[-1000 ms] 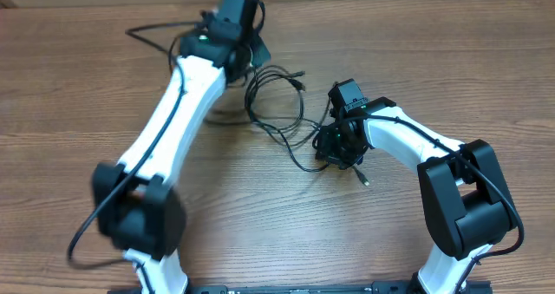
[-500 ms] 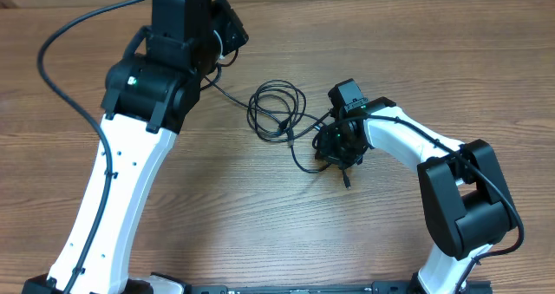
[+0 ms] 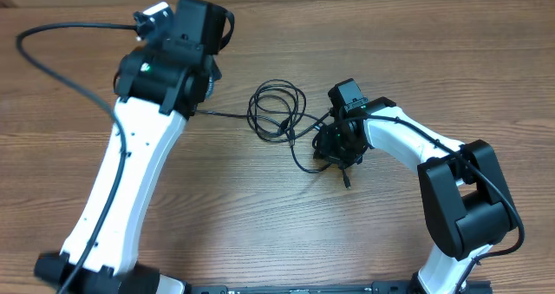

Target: Untangle cables

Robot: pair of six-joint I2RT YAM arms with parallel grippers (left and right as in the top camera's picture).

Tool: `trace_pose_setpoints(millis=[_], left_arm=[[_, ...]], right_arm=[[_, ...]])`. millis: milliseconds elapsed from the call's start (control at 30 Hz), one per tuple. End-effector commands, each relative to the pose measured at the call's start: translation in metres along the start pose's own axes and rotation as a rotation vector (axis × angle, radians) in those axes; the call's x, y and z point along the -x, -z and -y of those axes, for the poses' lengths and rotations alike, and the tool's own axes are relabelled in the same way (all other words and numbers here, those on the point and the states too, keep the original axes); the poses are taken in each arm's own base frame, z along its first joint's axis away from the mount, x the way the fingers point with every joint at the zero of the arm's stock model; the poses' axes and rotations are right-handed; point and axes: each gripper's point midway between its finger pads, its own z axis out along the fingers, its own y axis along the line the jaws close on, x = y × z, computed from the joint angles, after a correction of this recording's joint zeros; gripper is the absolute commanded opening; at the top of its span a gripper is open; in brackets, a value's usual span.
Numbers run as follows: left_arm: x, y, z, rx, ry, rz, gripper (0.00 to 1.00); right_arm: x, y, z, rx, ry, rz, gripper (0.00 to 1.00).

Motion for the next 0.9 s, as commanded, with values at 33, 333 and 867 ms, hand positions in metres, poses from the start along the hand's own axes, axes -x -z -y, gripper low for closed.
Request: trace_pose_setpoints(millis=[33,333,867], left_arm=[[-0.024,-0.05,-0.012,0.165,-0.082,-0.117,0.04],[-0.077,-0.121,-0.029,0.178,-0.117,-0.493,0.7],[-0.078,-0.159,-0.013,-0.174,-0.1,-0.658,1.0]], right_arm=[[-0.008,-0.02,0.035,-0.135,-0.025,-0.024,0.33],[-0.006,-0.02,0.033,-0.129,-0.016,-0.014,0.36],[0.055,0.06,-0.082,0.127,0.179,0.124,0.21]])
